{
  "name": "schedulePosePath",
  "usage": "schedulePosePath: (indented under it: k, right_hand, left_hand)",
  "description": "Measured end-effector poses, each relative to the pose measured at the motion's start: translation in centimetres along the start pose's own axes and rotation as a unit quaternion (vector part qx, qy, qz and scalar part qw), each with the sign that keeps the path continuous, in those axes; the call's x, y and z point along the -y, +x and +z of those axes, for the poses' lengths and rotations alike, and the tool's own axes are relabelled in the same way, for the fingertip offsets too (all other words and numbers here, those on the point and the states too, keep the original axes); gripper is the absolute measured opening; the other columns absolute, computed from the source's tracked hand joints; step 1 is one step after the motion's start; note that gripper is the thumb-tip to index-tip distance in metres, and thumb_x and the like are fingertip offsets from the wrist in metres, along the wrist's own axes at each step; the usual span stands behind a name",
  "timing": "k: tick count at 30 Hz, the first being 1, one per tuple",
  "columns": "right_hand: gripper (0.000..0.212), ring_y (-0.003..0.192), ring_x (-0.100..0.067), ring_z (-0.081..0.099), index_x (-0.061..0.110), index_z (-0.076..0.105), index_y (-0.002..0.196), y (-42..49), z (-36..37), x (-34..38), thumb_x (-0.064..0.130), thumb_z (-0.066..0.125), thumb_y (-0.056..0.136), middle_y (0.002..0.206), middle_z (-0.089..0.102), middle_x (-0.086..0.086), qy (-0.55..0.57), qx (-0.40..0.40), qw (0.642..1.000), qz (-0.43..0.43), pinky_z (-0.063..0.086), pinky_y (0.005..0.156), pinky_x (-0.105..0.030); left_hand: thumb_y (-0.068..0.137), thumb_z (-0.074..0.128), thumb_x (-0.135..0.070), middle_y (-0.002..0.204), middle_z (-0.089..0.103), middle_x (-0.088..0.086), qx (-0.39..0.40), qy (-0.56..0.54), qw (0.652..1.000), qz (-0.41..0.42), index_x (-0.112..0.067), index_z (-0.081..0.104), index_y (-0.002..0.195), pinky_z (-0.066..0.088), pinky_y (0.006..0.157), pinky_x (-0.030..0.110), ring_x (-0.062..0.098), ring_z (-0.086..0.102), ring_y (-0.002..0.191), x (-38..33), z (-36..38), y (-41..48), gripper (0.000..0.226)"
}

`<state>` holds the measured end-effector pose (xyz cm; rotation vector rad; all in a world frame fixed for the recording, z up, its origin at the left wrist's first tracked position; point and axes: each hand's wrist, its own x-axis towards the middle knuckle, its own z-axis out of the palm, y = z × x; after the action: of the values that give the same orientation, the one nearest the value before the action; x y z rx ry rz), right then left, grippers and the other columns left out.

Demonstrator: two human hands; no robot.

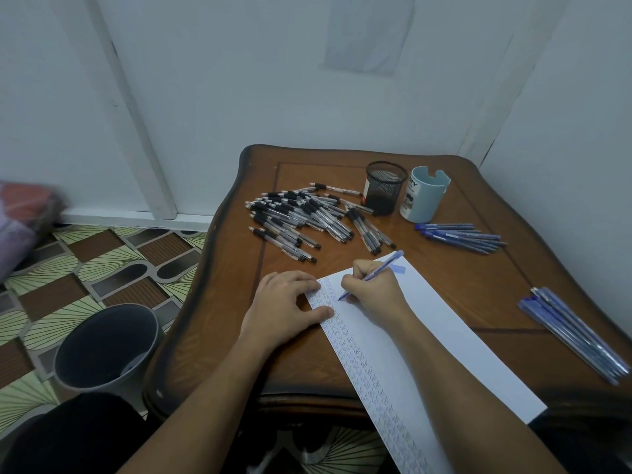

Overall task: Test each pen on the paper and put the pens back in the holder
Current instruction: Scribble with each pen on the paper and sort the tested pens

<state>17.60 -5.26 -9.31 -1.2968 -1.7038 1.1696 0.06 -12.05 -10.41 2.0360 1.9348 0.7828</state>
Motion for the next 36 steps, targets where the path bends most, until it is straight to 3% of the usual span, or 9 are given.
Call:
schedulePosePath:
  k: [5,10,13,16,19,23,26,32,36]
  right_hand:
    - [0.027,0.055,-0.01,0.057,0.008,0.045,0.064,0.1,0.0,0.0,0.006,0.064,0.084,0.06,0.043,-0.01,0.006,-0.006,1.0,0.007,0.045,0.057,-0.031]
    - [0.026,0.055,-0.004,0.06,0.007,0.049,0.068,0.1,0.1,0.1,0.011,0.065,0.089,0.06,0.05,-0.006,-0.009,-0.02,1.0,0.003,0.046,0.053,-0.021]
    - [0.031,0.058,-0.006,0.063,0.011,0.057,0.075,0.1,-0.4,0.8,0.033,0.061,0.096,0.064,0.063,-0.001,0.08,-0.09,0.992,0.029,0.051,0.058,-0.021]
    - [0.044,0.05,-0.006,0.058,0.014,0.061,0.08,0.0,-1.3,1.8,0.052,0.043,0.094,0.057,0.063,0.001,0.21,-0.149,0.964,0.071,0.045,0.047,-0.016]
    - [0.047,0.054,-0.01,0.054,0.019,0.062,0.08,0.3,-3.0,1.8,0.061,0.043,0.087,0.057,0.058,0.001,0.157,-0.205,0.963,0.071,0.043,0.052,-0.021]
    - [0.016,0.101,-0.009,0.057,0.024,0.066,0.111,0.6,-4.6,0.2,0.031,0.057,0.099,0.11,0.063,0.004,-0.102,-0.124,0.986,-0.043,0.044,0.077,-0.018]
    - [0.026,0.107,-0.015,0.054,0.018,0.066,0.122,0.8,-4.5,-1.3,0.019,0.062,0.096,0.117,0.062,-0.001,-0.259,-0.106,0.958,-0.057,0.044,0.085,-0.024]
    - [0.015,0.1,-0.022,0.062,0.013,0.068,0.105,0.2,-3.9,0.3,0.011,0.07,0.09,0.109,0.066,-0.006,-0.256,-0.017,0.966,-0.042,0.051,0.09,-0.028]
    - [0.014,0.093,0.0,0.061,0.021,0.064,0.099,-2.4,-1.9,1.2,0.009,0.066,0.091,0.099,0.065,0.008,-0.119,0.033,0.988,-0.092,0.047,0.08,-0.012]
  left_hand:
    - [0.078,0.061,-0.067,0.126,0.056,-0.02,0.002,-0.002,1.0,0.002,-0.033,0.064,0.12,0.024,0.113,0.039,-0.001,0.044,0.118,0.0,0.0,0.0,0.055]
    - [0.078,0.061,-0.066,0.127,0.056,-0.019,0.0,-0.006,1.0,0.005,-0.032,0.065,0.12,0.024,0.113,0.039,0.0,0.045,0.118,-0.1,-0.2,-0.1,0.054]
    - [0.079,0.061,-0.066,0.128,0.055,-0.019,0.007,-0.001,1.0,0.001,-0.032,0.063,0.123,0.022,0.114,0.038,0.0,0.043,0.12,-0.3,-0.2,-0.1,0.055]
    - [0.078,0.06,-0.067,0.129,0.055,-0.019,0.012,-0.001,1.0,-0.007,-0.033,0.063,0.124,0.022,0.115,0.039,0.0,0.043,0.121,-0.2,-0.2,-0.2,0.057]
    - [0.079,0.059,-0.068,0.13,0.055,-0.019,0.012,0.001,1.0,-0.007,-0.033,0.062,0.124,0.023,0.115,0.039,0.0,0.043,0.121,-0.4,-0.3,-0.2,0.057]
    - [0.079,0.06,-0.067,0.13,0.055,-0.02,0.007,0.001,1.0,-0.007,-0.033,0.062,0.124,0.021,0.115,0.038,-0.001,0.043,0.122,-0.4,-0.3,-0.2,0.057]
    - [0.079,0.059,-0.067,0.13,0.054,-0.02,0.008,0.001,1.0,-0.007,-0.033,0.062,0.124,0.019,0.116,0.035,-0.001,0.042,0.122,-0.4,-0.4,-0.3,0.057]
    - [0.08,0.057,-0.068,0.13,0.053,-0.021,0.006,0.014,1.0,-0.005,-0.035,0.062,0.125,0.018,0.116,0.034,-0.001,0.042,0.124,-0.3,-0.3,-0.4,0.056]
    - [0.088,0.047,-0.064,0.125,0.057,-0.022,-0.02,0.007,1.0,0.004,-0.035,0.065,0.119,0.021,0.114,0.032,-0.003,0.044,0.12,-0.3,-0.1,-0.4,0.046]
